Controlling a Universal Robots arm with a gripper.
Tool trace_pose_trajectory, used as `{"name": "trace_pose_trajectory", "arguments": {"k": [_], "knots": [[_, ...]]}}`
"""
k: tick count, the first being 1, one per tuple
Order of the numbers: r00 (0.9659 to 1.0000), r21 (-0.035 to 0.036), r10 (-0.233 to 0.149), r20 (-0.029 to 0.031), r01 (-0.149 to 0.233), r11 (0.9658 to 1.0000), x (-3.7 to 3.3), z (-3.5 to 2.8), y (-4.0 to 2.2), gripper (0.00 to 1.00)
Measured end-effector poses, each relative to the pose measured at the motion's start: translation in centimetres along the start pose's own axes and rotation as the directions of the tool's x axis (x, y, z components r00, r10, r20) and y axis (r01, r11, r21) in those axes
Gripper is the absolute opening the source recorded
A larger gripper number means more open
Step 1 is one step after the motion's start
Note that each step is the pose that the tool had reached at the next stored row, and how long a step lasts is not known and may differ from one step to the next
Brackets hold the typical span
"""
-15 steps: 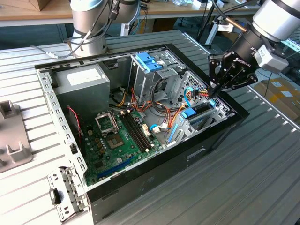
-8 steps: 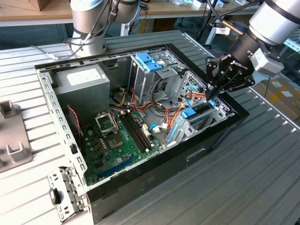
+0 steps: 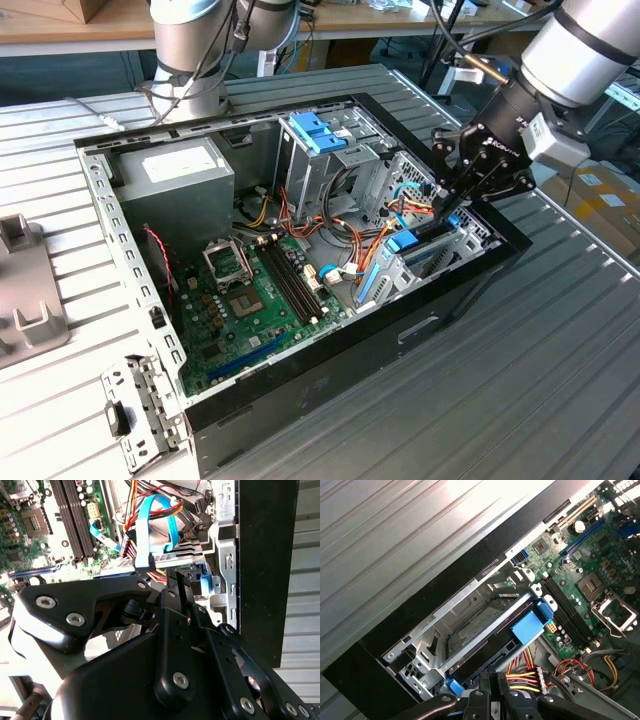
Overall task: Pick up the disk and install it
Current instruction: 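Insert the disk into the insertion slot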
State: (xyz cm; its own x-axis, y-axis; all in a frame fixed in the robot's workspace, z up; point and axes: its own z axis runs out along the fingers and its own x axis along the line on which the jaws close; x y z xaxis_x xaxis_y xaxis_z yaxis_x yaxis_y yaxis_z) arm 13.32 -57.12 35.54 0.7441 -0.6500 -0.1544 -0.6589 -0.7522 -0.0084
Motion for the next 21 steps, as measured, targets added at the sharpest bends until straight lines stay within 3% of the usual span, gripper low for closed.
{"name": "trace_pose_trajectory", "arguments": {"k": [2,3,6,9,17,20,21], "knots": [[0.9993,0.0062,0.038,0.0,-0.038,0.9992,0.01,0.09,0.0,0.17],[0.9975,0.0112,0.071,-0.0001,-0.071,0.9974,0.03,0.16,0.0,0.17],[0.9931,0.0186,0.117,0.0002,-0.117,0.9929,0.03,0.22,0.0,0.17],[0.9846,0.0276,0.175,0.0011,-0.175,0.9842,0.02,0.27,0.02,0.17],[0.9659,0.041,0.259,0.0033,-0.259,0.9651,-0.04,0.32,0.08,0.17],[0.9514,0.0487,0.308,0.0052,-0.308,0.9503,-0.13,0.37,0.17,0.17],[0.9487,0.0501,0.316,0.0056,-0.316,0.9474,-0.15,0.37,0.18,0.17]]}}
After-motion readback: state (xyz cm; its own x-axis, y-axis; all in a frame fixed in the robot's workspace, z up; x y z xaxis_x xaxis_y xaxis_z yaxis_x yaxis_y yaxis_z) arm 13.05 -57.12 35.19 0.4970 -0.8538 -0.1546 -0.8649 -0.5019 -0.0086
